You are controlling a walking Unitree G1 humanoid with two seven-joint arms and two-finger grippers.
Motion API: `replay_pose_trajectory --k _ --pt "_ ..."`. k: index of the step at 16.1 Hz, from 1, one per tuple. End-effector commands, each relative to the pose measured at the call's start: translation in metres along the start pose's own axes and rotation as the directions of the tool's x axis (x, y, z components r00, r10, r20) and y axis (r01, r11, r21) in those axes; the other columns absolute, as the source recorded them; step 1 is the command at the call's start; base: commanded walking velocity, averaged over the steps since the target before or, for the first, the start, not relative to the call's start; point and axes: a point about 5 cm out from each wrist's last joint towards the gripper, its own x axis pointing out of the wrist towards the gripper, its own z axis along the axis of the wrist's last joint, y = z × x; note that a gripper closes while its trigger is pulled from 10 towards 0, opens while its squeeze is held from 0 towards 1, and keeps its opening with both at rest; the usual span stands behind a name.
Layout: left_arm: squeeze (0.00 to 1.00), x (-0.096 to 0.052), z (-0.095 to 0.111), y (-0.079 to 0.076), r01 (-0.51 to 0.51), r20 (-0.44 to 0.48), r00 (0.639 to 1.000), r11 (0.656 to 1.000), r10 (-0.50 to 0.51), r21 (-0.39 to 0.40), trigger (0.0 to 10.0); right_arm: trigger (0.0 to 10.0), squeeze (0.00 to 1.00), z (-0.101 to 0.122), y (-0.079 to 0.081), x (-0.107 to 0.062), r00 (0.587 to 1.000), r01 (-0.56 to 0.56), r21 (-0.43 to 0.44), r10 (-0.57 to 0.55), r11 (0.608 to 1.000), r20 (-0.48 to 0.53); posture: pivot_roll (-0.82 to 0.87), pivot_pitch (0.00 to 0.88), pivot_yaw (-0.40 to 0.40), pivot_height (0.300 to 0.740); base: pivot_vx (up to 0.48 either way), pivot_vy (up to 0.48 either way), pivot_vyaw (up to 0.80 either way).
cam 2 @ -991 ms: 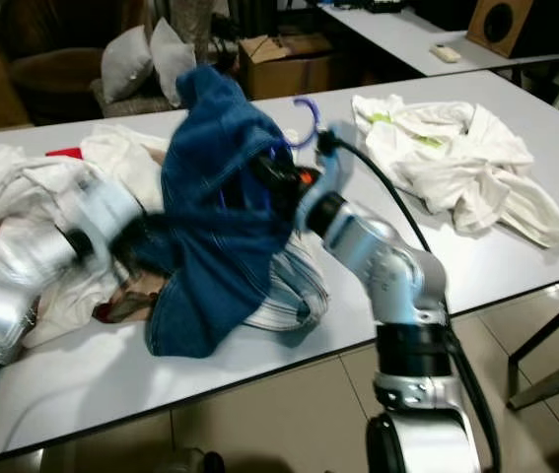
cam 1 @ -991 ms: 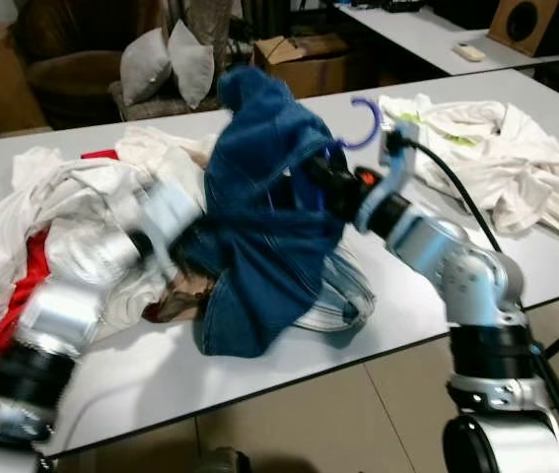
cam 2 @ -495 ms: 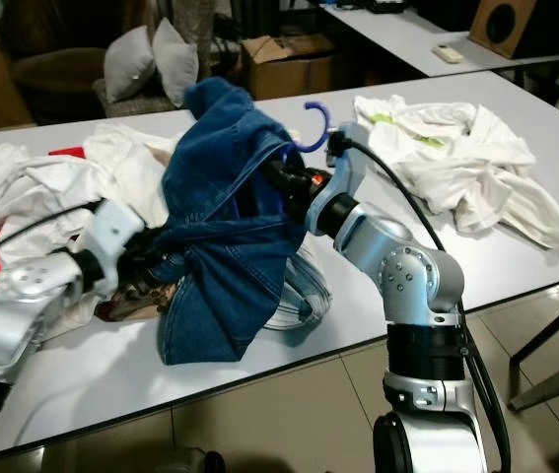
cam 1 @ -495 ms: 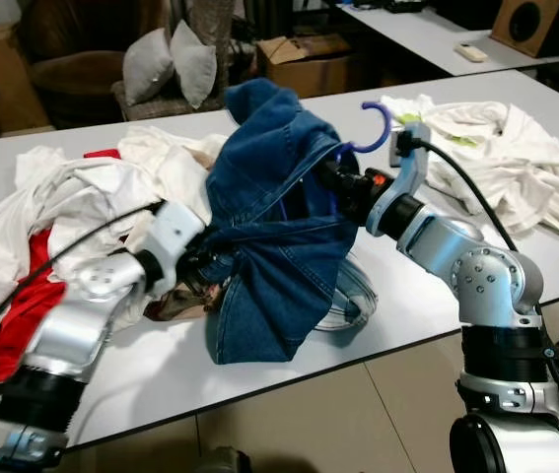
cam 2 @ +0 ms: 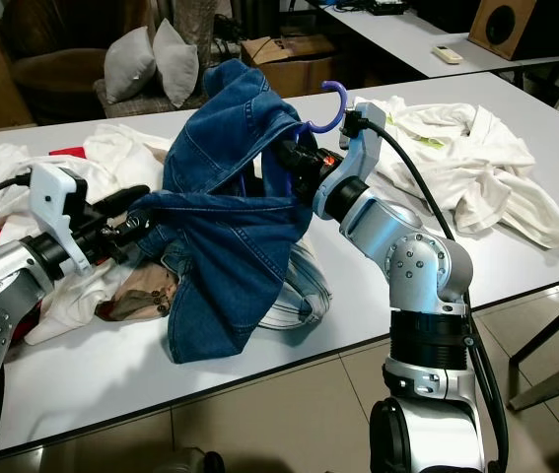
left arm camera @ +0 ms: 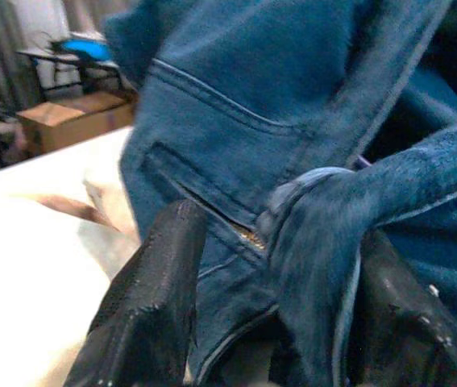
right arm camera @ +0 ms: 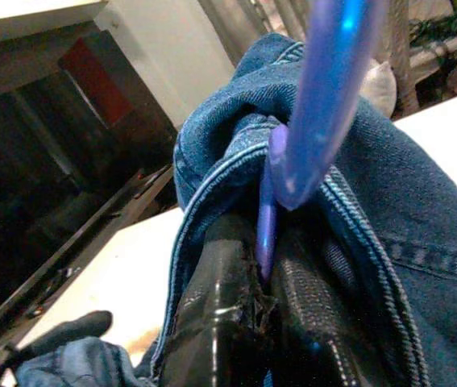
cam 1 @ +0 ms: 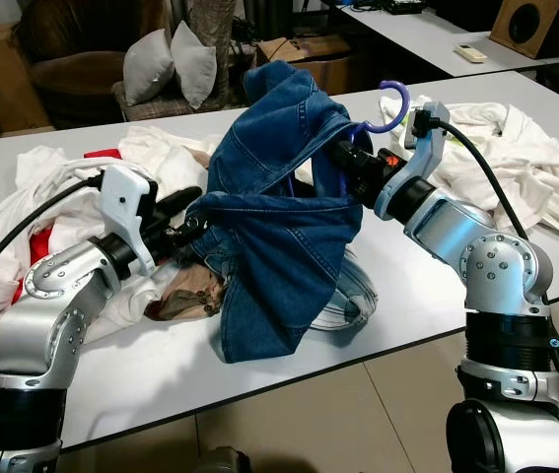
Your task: Hang hanger
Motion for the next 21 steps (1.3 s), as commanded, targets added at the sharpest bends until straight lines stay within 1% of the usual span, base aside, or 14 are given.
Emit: replay_pose_trajectory --k 1,2,3,4,5,7,8,10,11,13,14,17,18,21 --pt "1.0 -0.005 0.007 0.004 -0.042 0.024 0.999 0.999 0.042 -0.005 10.0 10.0 0.0 0.014 0.005 0.001 0.998 0.001 -0.041 0.002 0.999 0.066 -0.02 0.0 0.022 0.74 0.0 0.0 0.0" --pt "0.82 -0.008 0.01 0.003 -0.045 0.039 0.998 0.999 0.046 -0.027 10.0 10.0 0.0 0.017 0.005 0.003 0.996 0.027 -0.07 -0.021 0.997 0.092 -0.02 0.0 0.021 0.74 0.0 0.0 0.0" --pt "0.0 -0.012 0.01 -0.004 0.01 0.022 1.0 1.0 -0.01 -0.011 10.0 10.0 0.0 0.018 0.005 0.004 0.995 0.048 -0.086 -0.04 0.995 0.092 -0.02 0.0 0.016 0.74 0.0 0.0 0.0" --pt "0.0 -0.018 0.004 -0.018 0.161 -0.057 0.986 0.985 -0.157 0.066 10.0 10.0 0.0 0.018 0.004 0.005 0.995 0.055 -0.099 -0.046 0.994 0.085 -0.02 0.0 0.012 0.74 0.0 0.0 0.0" --pt "1.0 -0.022 -0.003 -0.029 0.285 -0.149 0.951 0.954 -0.27 0.092 10.0 10.0 0.0 0.017 0.004 0.006 0.996 0.056 -0.095 -0.049 0.994 0.079 -0.01 0.0 0.009 0.74 0.0 0.0 0.0" --pt "1.0 -0.017 0.012 -0.033 0.291 -0.015 0.957 0.957 -0.291 0.013 10.0 10.0 0.0 0.017 0.004 0.008 0.996 0.052 -0.117 -0.043 0.992 0.082 -0.02 0.0 0.013 0.74 0.0 0.0 0.0" --pt "1.0 -0.019 0.02 -0.029 0.254 0.059 0.966 0.967 -0.252 -0.026 10.0 10.0 0.0 0.017 0.004 0.008 0.995 0.051 -0.124 -0.04 0.991 0.09 -0.02 0.0 0.013 0.74 0.0 0.0 0.0" --pt "1.0 -0.026 0.024 -0.024 0.218 0.128 0.97 0.974 -0.208 -0.068 10.0 10.0 0.0 0.018 0.004 0.008 0.994 0.051 -0.125 -0.038 0.991 0.1 -0.02 0.0 0.015 0.74 0.0 0.0 0.0" --pt "1.0 -0.031 0.023 -0.019 0.191 0.177 0.97 0.972 -0.165 -0.14 10.0 10.0 0.0 0.018 0.005 0.008 0.994 0.05 -0.12 -0.037 0.992 0.103 -0.01 0.0 0.013 0.74 0.0 0.0 0.0" --pt "0.46 -0.034 0.017 -0.013 0.115 0.189 0.979 0.97 -0.074 -0.215 10.0 10.0 0.0 0.017 0.006 0.01 0.994 0.042 -0.116 -0.029 0.992 0.108 -0.01 0.0 0.014 0.74 0.0 0.0 0.0" --pt "0.0 -0.035 0.013 -0.008 0.024 0.145 0.989 0.983 0.002 -0.184 10.0 10.0 0.0 0.017 0.006 0.01 0.994 0.046 -0.122 -0.033 0.991 0.109 -0.01 0.0 0.014 0.74 0.0 0.0 0.0" --pt "0.0 -0.041 0.017 0.001 -0.179 0.178 0.96 0.962 0.217 -0.206 10.0 10.0 0.0 0.022 0.009 0.005 0.991 0.049 -0.142 -0.03 0.989 0.134 -0.02 0.0 0.021 0.74 0.0 0.0 0.0" --pt "0.0 -0.047 0.021 -0.002 -0.273 0.171 0.936 0.941 0.307 -0.198 10.0 10.0 0.0 0.025 0.012 0.0 0.989 0.048 -0.164 -0.025 0.985 0.143 -0.02 0.0 0.018 0.74 0.0 0.0 0.0" --pt "0.0 -0.055 0.013 -0.022 -0.402 0.075 0.909 0.909 0.41 -0.111 10.0 10.0 0.0 0.033 0.028 -0.011 0.991 0.027 -0.235 0.005 0.972 0.135 -0.02 0.0 0.012 0.74 0.0 -0.27 0.0"
